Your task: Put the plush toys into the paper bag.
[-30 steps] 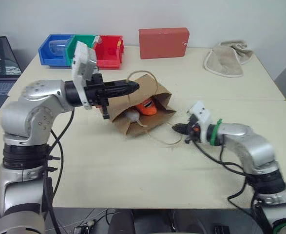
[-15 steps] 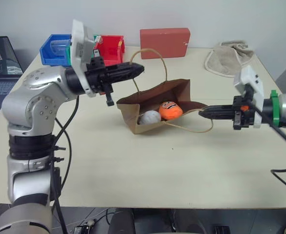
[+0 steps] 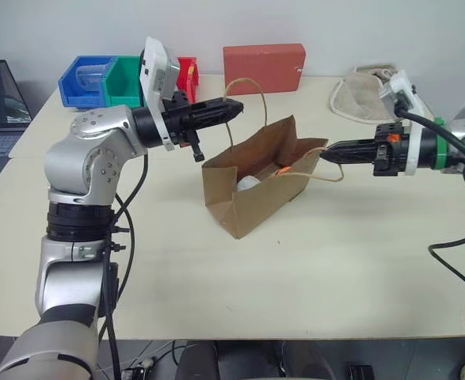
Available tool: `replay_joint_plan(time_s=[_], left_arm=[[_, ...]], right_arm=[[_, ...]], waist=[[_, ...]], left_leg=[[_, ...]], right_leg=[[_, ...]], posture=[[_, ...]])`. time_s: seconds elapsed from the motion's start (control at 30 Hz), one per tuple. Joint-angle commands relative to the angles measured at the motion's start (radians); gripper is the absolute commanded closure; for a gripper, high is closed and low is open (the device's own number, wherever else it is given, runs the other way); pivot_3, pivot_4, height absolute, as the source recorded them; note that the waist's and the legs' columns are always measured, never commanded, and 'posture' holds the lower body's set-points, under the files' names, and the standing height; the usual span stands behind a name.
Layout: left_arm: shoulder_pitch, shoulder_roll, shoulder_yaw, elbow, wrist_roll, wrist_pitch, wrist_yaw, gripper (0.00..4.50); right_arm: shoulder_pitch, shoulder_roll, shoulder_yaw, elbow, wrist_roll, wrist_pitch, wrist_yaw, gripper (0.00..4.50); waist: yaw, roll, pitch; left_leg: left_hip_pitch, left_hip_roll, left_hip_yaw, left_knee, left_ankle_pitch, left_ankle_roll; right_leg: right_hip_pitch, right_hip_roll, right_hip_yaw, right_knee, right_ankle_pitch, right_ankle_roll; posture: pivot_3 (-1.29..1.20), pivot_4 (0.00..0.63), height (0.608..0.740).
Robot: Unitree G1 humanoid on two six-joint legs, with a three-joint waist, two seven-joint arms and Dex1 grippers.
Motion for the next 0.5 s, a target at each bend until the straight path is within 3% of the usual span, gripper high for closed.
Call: replay_joint_plan(time_s=[0.03,0.17,0.3,0.4,0.5], left_arm=[[0.009,0.035,0.037,-0.018,-0.007,0.010,-0.004,4.08],[0.017,0.058,0.049,-0.023,-0.016,0.013,-0.017,2.98],[0.098,0.182,0.044,-0.051,0.052,-0.065,-0.094,1.79],[0.127,0.215,0.088,-0.034,0.040,-0.057,-0.075,0.85],[0.163,0.236,0.111,-0.025,0.052,-0.074,-0.067,0.01]], right_arm=[[-0.052,-0.004,-0.039,0.000,0.002,-0.015,-0.019,3.85],[-0.067,-0.016,-0.045,-0.007,0.012,-0.023,-0.005,2.46],[-0.104,-0.072,-0.094,-0.028,0.019,-0.056,0.019,1.03],[-0.089,-0.122,-0.122,-0.013,-0.007,-0.103,0.018,0.00],[-0.039,-0.165,-0.153,-0.032,-0.001,-0.140,0.039,0.00]], waist=[[0.000,0.000,0.000],[0.000,0.001,0.000],[-0.004,0.003,0.002],[0.000,0.004,0.002],[0.004,0.003,0.002]], left_leg=[[0.000,0.000,0.000,0.000,0.000,0.000],[-0.001,0.000,0.000,0.000,0.000,0.000],[-0.001,0.000,0.000,0.000,0.000,0.000],[-0.001,0.000,0.001,-0.002,0.000,0.000],[-0.001,0.000,0.001,-0.001,0.000,0.000]], right_leg=[[0.000,0.000,0.000,0.000,0.000,0.000],[-0.001,0.000,0.000,0.000,0.000,0.000],[-0.001,0.000,0.000,0.000,0.000,0.000],[-0.002,0.000,0.000,0.000,0.000,0.000],[-0.002,0.000,0.000,0.000,0.000,0.000]], posture=[[0.00,0.150,0.740],[0.00,0.150,0.740],[0.00,0.150,0.740],[0.00,0.150,0.740],[0.00,0.150,0.740]])
